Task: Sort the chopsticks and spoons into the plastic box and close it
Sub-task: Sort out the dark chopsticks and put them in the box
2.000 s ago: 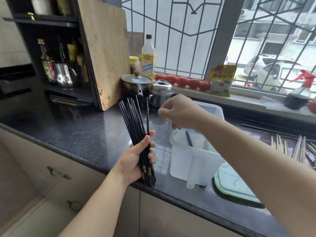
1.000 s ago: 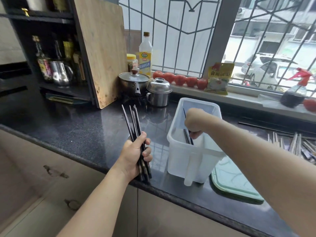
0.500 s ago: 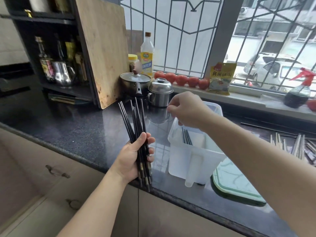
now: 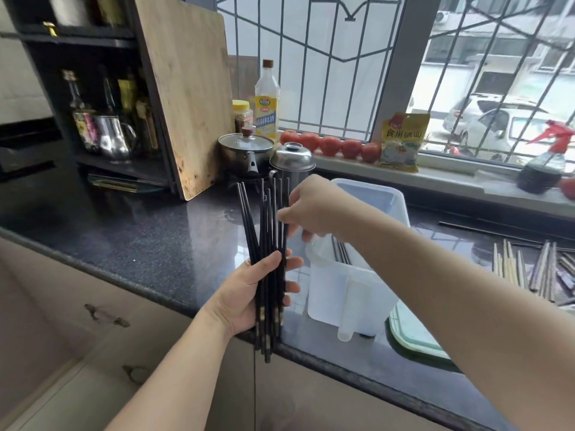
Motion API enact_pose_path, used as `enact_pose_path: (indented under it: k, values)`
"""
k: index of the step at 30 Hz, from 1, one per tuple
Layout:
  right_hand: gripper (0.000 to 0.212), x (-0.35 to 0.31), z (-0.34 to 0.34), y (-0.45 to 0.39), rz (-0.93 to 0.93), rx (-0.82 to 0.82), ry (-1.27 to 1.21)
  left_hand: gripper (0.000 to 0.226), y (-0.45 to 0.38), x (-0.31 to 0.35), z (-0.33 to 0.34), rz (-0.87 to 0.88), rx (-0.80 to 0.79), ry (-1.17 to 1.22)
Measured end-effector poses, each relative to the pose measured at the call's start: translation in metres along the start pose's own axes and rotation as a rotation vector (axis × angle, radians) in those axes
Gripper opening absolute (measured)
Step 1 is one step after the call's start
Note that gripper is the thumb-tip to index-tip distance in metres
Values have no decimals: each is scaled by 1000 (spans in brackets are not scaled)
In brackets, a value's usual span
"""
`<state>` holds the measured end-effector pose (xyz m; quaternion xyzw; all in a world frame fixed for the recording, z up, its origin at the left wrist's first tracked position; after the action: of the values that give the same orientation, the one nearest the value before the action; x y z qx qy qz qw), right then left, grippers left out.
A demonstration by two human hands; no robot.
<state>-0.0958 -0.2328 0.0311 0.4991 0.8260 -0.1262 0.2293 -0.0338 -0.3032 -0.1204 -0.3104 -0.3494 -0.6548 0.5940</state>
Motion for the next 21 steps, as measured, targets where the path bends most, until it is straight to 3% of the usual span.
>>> enact_pose_path:
  k: [2, 5, 7, 9, 11, 14, 16, 18, 21]
  values:
    - [23, 5, -30, 5, 6, 81, -239, 21, -2, 1, -3, 8, 7, 12]
    - [19, 23, -108, 14, -49, 469, -616, 22, -7, -2, -9, 4, 57, 41]
    - [20, 34, -160, 31, -112, 840, -536, 25, -12, -3, -15, 12, 116, 78]
    - [22, 36, -179, 42, -83, 1010, -213, 24, -16, -2, -20, 39, 156, 153]
    - [25, 49, -158, 26, 35, 861, -11, 19, -17, -1, -25, 61, 176, 228]
    - [24, 89, -85, -8, 225, 441, -83, 19, -15, -2, -25, 68, 173, 251]
    - [26, 109, -54, -20, 298, 285, -94, 21, -15, -2, -25, 65, 176, 244]
    - [30, 115, -47, -23, 329, 219, -18, 20, -14, -2, -25, 57, 181, 247]
    - [26, 112, -61, -23, 298, 279, 48, 22, -15, -3, -26, 52, 181, 249]
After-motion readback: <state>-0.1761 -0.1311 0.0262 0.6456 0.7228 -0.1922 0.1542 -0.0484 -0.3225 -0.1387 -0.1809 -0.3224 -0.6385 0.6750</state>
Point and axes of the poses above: each hand's wrist, its own y-axis away from the middle knuckle, its own z-axis out of the palm, x = y × z, the point moved 10 cm from there along -y, towards the middle knuckle
